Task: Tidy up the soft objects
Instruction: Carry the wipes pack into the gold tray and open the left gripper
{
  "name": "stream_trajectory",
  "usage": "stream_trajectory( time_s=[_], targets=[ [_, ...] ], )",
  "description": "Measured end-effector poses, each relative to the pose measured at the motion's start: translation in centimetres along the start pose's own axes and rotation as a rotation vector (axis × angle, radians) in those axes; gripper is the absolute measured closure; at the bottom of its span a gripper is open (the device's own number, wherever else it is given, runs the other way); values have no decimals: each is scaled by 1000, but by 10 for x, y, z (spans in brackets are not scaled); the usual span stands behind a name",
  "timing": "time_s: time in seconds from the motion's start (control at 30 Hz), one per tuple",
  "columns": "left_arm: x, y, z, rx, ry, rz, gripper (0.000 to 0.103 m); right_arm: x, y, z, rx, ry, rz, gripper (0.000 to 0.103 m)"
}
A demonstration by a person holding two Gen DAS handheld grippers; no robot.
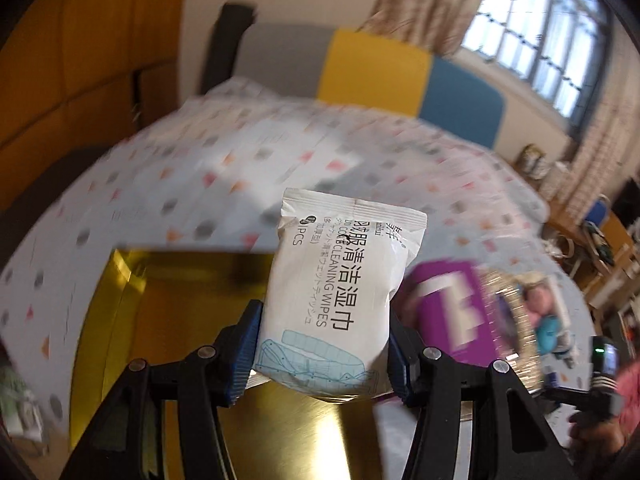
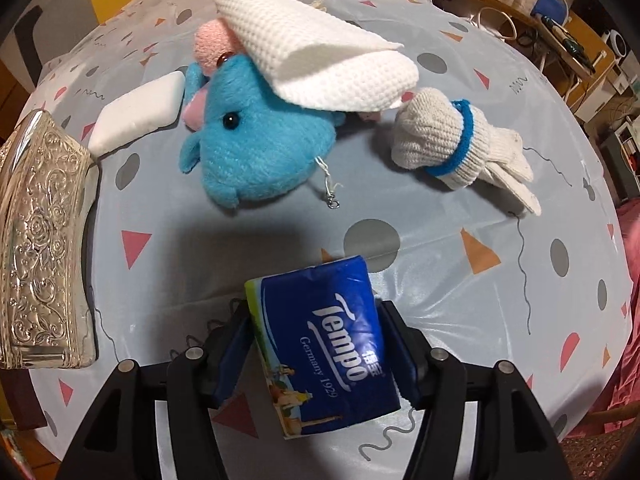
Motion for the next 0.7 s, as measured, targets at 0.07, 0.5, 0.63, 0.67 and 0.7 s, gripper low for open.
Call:
stream_trajectory(
  time_s=[0.07, 0.5, 0.63, 0.67, 0.7],
  targets=[
    [19, 13, 14, -23, -31, 48, 47, -5, 5, 5, -13, 14, -11, 40],
    [73, 27, 28, -56, -110, 150, 41, -11, 8, 19, -90, 50, -52, 41],
    [60, 25, 25, -33, -111, 113, 36, -10, 8, 21, -95, 46, -52, 41],
    [54, 25, 23, -27, -113, 96, 36, -10, 8, 22, -96, 46, -52, 41],
    [50, 24, 22, -24, -108, 85, 36, -11, 7, 21, -97, 45, -52, 41]
  ],
)
Point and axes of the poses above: each gripper's, at about its wrist camera, not at the fingertips, and x roughly the way its jaws point, z to its left, y to its underside, the point moved 7 cm from there along x, roughly the way its jaws point, and after that the axes turned 3 degrees about x, right-handed, at the moved point
